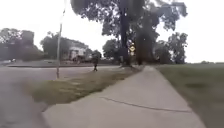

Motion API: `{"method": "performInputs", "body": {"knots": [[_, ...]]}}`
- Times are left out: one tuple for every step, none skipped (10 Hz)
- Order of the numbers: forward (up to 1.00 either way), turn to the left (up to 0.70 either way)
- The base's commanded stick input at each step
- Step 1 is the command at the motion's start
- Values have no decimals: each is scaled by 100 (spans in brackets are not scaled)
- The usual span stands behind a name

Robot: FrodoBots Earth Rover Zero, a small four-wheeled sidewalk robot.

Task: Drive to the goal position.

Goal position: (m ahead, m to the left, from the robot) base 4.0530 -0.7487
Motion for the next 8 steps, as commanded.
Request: {"method": "performInputs", "body": {"knots": [[0, -100], [0, -62], [0, -5], [0, 0], [0, 0], [0, 0], [0, 0], [54, 22]]}}
